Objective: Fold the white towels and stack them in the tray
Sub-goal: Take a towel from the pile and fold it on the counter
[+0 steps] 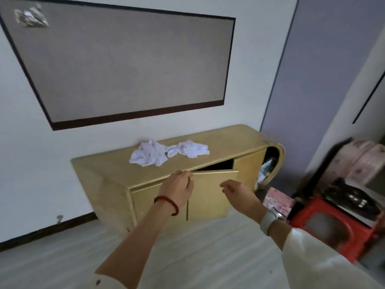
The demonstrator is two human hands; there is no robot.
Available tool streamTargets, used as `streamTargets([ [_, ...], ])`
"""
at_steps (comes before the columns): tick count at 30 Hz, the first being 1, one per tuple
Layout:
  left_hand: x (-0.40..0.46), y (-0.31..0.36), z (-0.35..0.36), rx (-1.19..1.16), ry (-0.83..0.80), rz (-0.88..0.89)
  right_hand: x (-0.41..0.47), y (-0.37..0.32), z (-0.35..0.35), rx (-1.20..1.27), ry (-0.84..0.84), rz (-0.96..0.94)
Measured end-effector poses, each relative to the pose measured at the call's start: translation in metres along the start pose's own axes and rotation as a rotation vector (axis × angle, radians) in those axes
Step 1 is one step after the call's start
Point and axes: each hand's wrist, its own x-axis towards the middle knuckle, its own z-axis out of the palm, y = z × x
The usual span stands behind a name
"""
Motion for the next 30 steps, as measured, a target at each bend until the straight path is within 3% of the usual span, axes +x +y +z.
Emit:
streamTargets([
  [8,0.196,0.019,0.094,-0.088,-0.147,0.051,0.156,0.095,-0.029,0.058,0.014,0.161],
  [12,0.29,0.008,0.149,-0.111,-0.189,-0.028,0.249,0.15,-0.034,0.079,-0.037,0.173],
  [17,0.395,-0.018,0.219,-0.136,-0.152,-0.259,0.378,0.22,-0.033,0.033,-0.086,0.15],
  [25,0.481,-0.05,0.303,-0.214,0.01,-0.624,0.511,0.267,0.015,0.086,-0.364,0.117],
  [30,0.547,-0.075,0.34,-0.023,0.007,-0.775,0.568,0.286,0.032,0.068,-0.476,0.121],
])
